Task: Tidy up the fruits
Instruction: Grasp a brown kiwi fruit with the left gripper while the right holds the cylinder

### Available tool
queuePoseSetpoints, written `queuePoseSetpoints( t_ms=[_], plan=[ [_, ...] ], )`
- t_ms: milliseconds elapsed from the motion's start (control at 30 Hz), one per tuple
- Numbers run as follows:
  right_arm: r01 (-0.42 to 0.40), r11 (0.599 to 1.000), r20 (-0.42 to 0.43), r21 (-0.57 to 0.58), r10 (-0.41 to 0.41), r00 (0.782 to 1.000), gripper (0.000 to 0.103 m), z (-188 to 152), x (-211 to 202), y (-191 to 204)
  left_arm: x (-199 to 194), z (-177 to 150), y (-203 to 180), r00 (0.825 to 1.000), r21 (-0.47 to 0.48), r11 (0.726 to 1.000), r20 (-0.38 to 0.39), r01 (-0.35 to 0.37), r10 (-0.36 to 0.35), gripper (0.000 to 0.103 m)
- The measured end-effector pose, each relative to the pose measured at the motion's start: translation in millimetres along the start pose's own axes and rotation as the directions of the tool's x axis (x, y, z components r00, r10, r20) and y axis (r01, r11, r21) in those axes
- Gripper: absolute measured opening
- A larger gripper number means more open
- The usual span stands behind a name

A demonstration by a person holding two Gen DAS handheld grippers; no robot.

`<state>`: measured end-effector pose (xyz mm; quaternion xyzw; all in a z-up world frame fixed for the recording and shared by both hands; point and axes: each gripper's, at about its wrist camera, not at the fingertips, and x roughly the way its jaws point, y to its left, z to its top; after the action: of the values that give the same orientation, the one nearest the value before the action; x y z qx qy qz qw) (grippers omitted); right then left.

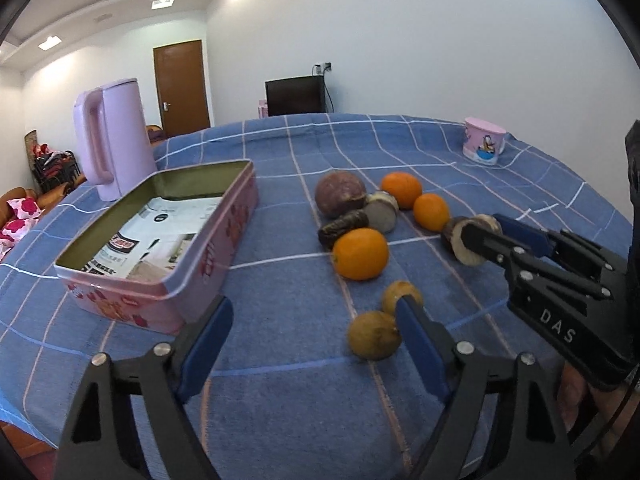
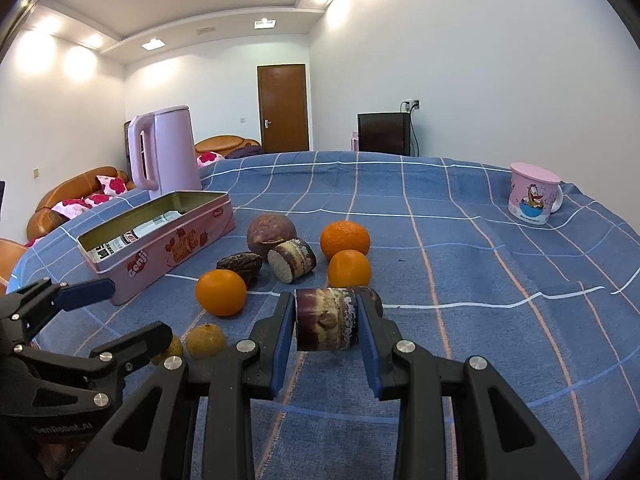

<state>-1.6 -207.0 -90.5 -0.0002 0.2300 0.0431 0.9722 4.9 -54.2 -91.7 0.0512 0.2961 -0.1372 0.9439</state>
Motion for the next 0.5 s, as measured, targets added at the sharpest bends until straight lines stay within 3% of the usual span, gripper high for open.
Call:
queuePoseSetpoints(
  t_ms=[233,500],
  plan=[
    [0.001,1.000,-0.001,-0.004,-0.001,1.000,0.033,-0.1,0.3,1.2,2.2,-2.1,-4.5,0.999,0.012,0.999,-0.028,0.046,-0.045,0.078],
    [0.002,1.000,0.000,-0.004,-0.002,1.000,0.033,-0.3,0.6,1.9,0.8,-4.4,-15.2,0.992,0.049,0.992,-0.048,0.117,-0.115,0.051]
  ],
)
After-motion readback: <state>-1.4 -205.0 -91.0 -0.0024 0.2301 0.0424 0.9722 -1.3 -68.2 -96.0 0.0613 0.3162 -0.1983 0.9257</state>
